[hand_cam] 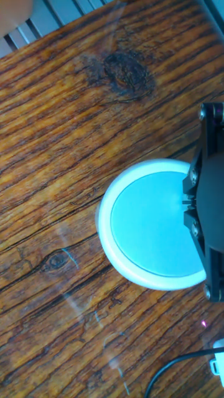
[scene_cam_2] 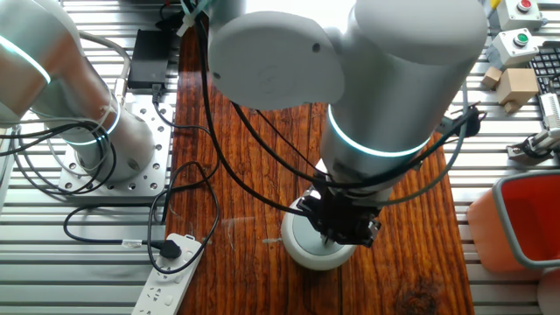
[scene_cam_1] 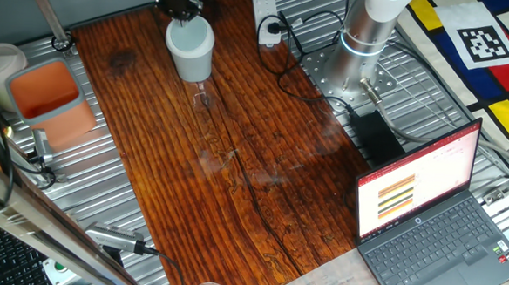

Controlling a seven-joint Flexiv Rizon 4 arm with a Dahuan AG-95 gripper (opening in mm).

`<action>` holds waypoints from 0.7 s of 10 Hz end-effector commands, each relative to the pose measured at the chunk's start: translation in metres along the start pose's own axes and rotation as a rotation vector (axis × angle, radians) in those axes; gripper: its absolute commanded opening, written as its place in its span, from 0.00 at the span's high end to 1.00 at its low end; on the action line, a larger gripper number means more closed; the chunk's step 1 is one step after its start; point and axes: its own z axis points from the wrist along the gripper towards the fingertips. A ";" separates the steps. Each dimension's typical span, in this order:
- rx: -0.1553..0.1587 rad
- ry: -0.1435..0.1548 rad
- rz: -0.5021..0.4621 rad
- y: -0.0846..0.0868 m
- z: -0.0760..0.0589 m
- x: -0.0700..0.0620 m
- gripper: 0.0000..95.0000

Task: Put the garbage in the trash can

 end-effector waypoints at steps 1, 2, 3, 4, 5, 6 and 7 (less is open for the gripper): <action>-0.017 0.002 0.012 0.002 -0.013 -0.002 1.00; -0.024 0.002 0.036 0.002 -0.027 -0.006 1.00; -0.028 -0.003 0.066 0.001 -0.037 -0.014 1.00; -0.048 -0.038 0.135 0.001 -0.043 -0.025 1.00; -0.075 -0.079 0.222 0.004 -0.047 -0.037 1.00; -0.119 -0.140 0.336 0.012 -0.054 -0.057 1.00; -0.132 -0.156 0.405 0.020 -0.060 -0.072 1.00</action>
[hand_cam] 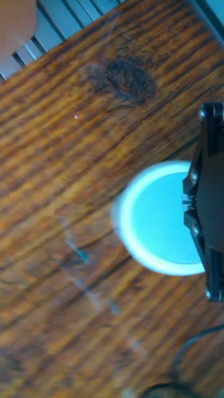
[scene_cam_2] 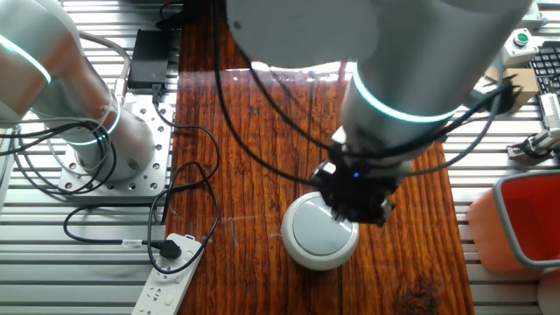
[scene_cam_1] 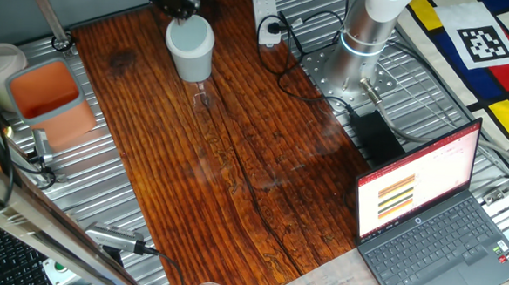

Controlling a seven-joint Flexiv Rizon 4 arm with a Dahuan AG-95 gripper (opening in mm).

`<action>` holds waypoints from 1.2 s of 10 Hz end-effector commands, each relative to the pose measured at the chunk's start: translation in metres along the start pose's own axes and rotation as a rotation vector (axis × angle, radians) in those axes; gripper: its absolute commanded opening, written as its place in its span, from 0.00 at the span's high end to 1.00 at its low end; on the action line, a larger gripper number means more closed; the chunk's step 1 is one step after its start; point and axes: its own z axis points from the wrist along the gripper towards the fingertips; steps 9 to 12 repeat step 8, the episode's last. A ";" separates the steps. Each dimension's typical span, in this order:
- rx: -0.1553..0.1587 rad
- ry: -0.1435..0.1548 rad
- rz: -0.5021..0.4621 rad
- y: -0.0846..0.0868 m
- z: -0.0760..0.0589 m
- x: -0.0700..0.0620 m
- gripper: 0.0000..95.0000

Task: Put the garbage in the trash can

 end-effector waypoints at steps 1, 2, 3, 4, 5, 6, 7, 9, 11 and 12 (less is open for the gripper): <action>-0.099 -0.137 0.293 0.035 -0.016 -0.045 1.00; -0.099 -0.126 0.332 0.052 -0.019 -0.060 1.00; -0.094 -0.112 0.365 0.066 -0.021 -0.071 1.00; -0.084 -0.099 0.372 0.076 -0.024 -0.077 1.00; -0.081 -0.097 0.372 0.080 -0.025 -0.079 1.00; -0.089 -0.116 0.369 0.084 -0.028 -0.081 1.00; -0.095 -0.121 0.365 0.085 -0.029 -0.081 1.00; -0.097 -0.122 0.361 0.089 -0.031 -0.082 1.00; -0.097 -0.122 0.361 0.089 -0.031 -0.082 1.00; -0.097 -0.122 0.361 0.089 -0.031 -0.082 1.00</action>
